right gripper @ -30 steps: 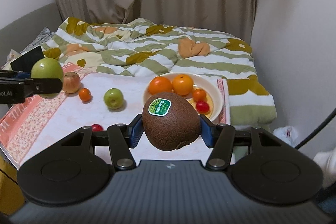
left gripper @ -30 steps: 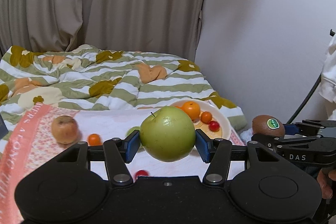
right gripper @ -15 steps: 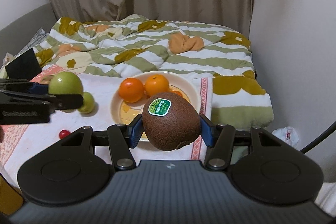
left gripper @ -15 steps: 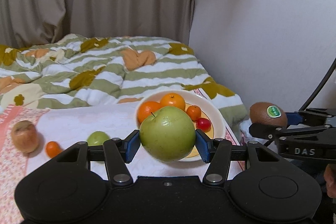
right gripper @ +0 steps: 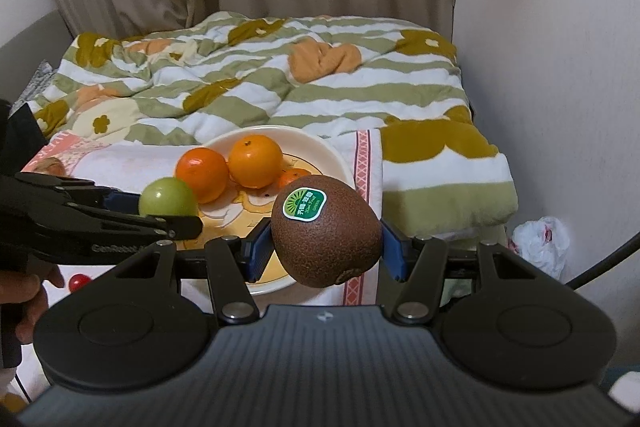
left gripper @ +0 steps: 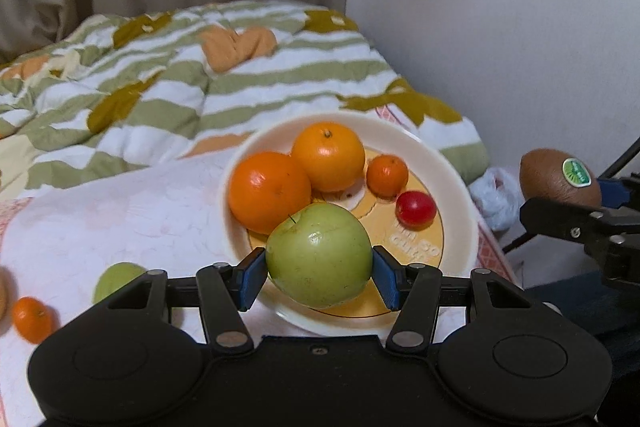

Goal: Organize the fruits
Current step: 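Carry the green apple with the left and the kiwi with the right to the bowl, then open the left gripper over the bowl while the right lowers and releases the kiwi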

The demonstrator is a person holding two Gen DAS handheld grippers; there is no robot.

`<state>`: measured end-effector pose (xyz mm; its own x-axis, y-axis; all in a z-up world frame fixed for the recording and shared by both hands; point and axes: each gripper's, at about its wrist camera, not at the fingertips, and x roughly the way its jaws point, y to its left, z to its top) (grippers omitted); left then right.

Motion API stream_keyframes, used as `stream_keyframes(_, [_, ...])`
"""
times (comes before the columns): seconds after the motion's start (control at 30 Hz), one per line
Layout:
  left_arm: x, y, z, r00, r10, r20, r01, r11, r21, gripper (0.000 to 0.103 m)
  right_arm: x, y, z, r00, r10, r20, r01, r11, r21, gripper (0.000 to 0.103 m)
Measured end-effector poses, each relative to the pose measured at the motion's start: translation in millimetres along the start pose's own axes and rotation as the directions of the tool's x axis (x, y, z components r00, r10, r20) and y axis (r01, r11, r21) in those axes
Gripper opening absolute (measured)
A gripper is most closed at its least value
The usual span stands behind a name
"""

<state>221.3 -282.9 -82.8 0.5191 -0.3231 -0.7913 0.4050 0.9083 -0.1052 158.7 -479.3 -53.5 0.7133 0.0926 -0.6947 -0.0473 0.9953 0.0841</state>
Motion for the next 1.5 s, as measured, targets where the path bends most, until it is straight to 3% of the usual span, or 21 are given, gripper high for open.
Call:
stream_keyframes(0.27, [22, -3, 4, 0.998, 0.001, -0.057, 0.001, 1.000, 0.029, 0.061, 14, -4, -1, 0.999, -0.019, -0.027, 0.019, 1.000, 0.020, 0.071])
stream_keyframes(0.33, [17, -5, 4, 0.999, -0.017, -0.038, 0.019, 0.999, 0.040, 0.084, 15, -7, -2, 0.999, -0.021, -0.027, 0.022, 0.999, 0.026, 0.071])
stream_keyframes(0.37, [12, -6, 5, 0.999, -0.024, -0.022, 0.025, 0.999, 0.049, 0.101, 15, -8, -1, 0.999, -0.024, -0.026, 0.025, 0.999, 0.029, 0.071])
stream_keyframes(0.4, [7, -8, 4, 1.000, -0.025, 0.001, 0.025, 0.998, 0.059, 0.103, 15, -9, -1, 0.999, -0.028, -0.025, 0.029, 0.999, 0.031, 0.071])
stream_keyframes(0.57, [-15, -11, -1, 1.000, 0.003, 0.029, -0.006, 0.995, 0.103, 0.103, 13, -12, 3, 0.999, -0.028, -0.019, 0.028, 0.999, 0.035, 0.071])
stream_keyframes(0.9, [-52, 15, -16, 0.997, 0.040, 0.067, -0.037, 0.999, -0.038, 0.103, 35, 14, 2, 0.997, 0.027, -0.069, -0.033, 0.996, -0.084, 0.071])
stream_keyframes(1.27, [-76, 40, -38, 0.992, 0.108, 0.071, -0.095, 0.983, -0.156, 0.103, 72, 43, -4, 0.991, 0.073, -0.115, -0.096, 0.974, -0.204, 0.071])
stream_keyframes(1.5, [-84, 43, -48, 0.988, 0.136, 0.079, -0.120, 0.976, -0.179, 0.103, 83, 53, -12, 0.989, 0.068, -0.131, -0.101, 0.959, -0.265, 0.072])
